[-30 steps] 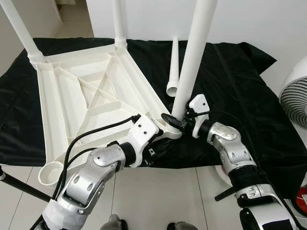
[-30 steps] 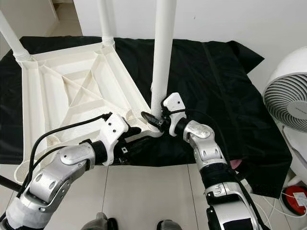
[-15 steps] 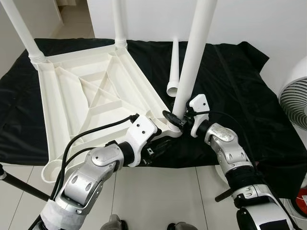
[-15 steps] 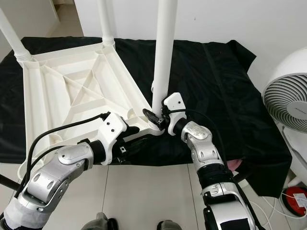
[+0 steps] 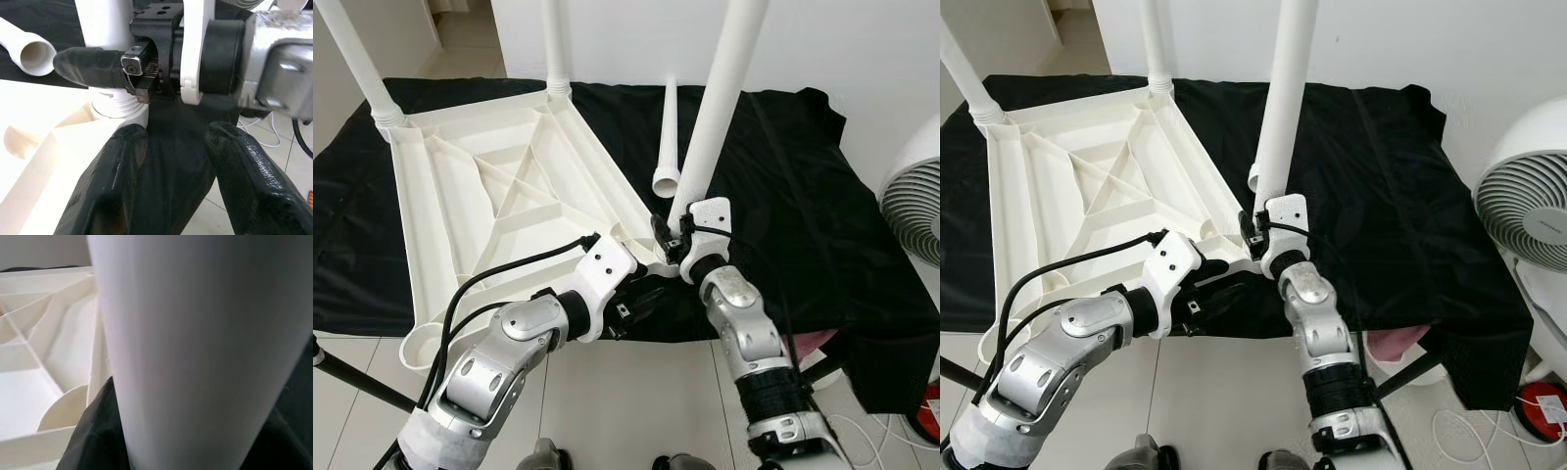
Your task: Building children table
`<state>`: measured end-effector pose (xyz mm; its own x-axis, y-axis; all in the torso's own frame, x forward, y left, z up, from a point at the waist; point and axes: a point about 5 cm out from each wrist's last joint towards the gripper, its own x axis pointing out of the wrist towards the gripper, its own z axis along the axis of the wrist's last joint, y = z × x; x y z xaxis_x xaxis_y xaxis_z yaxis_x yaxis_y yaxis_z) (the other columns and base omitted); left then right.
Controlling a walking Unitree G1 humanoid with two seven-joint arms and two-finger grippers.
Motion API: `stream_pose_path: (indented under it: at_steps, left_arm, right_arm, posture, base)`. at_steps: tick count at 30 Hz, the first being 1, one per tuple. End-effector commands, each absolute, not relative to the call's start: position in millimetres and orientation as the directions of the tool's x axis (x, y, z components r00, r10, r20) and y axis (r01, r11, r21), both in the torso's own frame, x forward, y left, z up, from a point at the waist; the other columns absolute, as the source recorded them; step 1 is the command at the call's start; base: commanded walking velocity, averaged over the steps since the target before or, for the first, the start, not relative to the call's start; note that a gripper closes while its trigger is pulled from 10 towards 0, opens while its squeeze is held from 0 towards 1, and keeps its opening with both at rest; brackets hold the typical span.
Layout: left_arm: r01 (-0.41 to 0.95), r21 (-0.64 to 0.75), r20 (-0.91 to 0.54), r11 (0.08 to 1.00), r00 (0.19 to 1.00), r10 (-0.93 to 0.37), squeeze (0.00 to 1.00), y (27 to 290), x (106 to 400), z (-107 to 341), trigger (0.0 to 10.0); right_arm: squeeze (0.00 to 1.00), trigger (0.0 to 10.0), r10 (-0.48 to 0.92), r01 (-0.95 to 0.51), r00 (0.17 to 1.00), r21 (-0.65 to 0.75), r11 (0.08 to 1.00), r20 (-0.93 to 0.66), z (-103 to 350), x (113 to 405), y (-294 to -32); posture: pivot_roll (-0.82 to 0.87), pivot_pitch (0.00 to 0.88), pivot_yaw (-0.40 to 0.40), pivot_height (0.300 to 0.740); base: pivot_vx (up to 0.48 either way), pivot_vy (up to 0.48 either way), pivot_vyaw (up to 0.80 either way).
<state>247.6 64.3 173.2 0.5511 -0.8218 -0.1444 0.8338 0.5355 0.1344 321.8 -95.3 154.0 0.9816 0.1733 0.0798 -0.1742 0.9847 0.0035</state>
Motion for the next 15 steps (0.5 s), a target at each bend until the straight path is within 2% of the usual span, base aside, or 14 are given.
stream_pose_path:
  at_steps: [1,3,8,9,15]
  left_arm:
    - [0.842,0.125,-0.153,0.525,0.539,-0.828,0.0,62.4,245.3,171.9,10.0]
    - [0.843,0.126,-0.151,0.523,0.538,-0.829,0.0,62.1,245.3,172.7,10.0]
    - [0.843,0.127,-0.151,0.522,0.537,-0.83,0.0,62.4,245.4,172.9,10.0]
    - [0.844,0.128,-0.153,0.521,0.536,-0.83,0.0,62.4,245.7,172.6,10.0]
    - [0.844,0.129,-0.151,0.521,0.536,-0.83,0.0,62.0,245.9,172.8,10.0]
  right_arm:
    - [0.0,10.0,0.047,-0.047,0.999,0.034,0.998,-0.005,137.6,316.0,-105.4]
    - [0.0,10.0,0.056,-0.055,0.998,0.058,0.997,-0.009,137.9,313.1,-97.3]
    - [0.0,10.0,0.059,-0.058,0.998,0.064,0.996,-0.012,139.5,312.5,-96.9]
    - [1.0,10.0,0.058,-0.058,0.998,0.07,0.996,-0.006,141.0,312.5,-98.7]
    - [1.0,10.0,0.129,-0.128,0.992,0.042,0.991,-0.011,139.8,313.7,-101.6]
  posture:
    - [0.0,0.089,-0.003,0.74]
    - [0.0,0.089,-0.003,0.74]
    - [0.0,0.082,-0.001,0.74]
    - [0.0,0.081,0.0,0.74]
    - [0.0,0.083,-0.002,0.74]
  base:
    - [0.0,0.0,0.0]
    - [0.0,0.0,0.0]
    - [0.0,0.0,0.0]
    - [0.0,0.0,0.0]
    - [0.0,0.0,0.0]
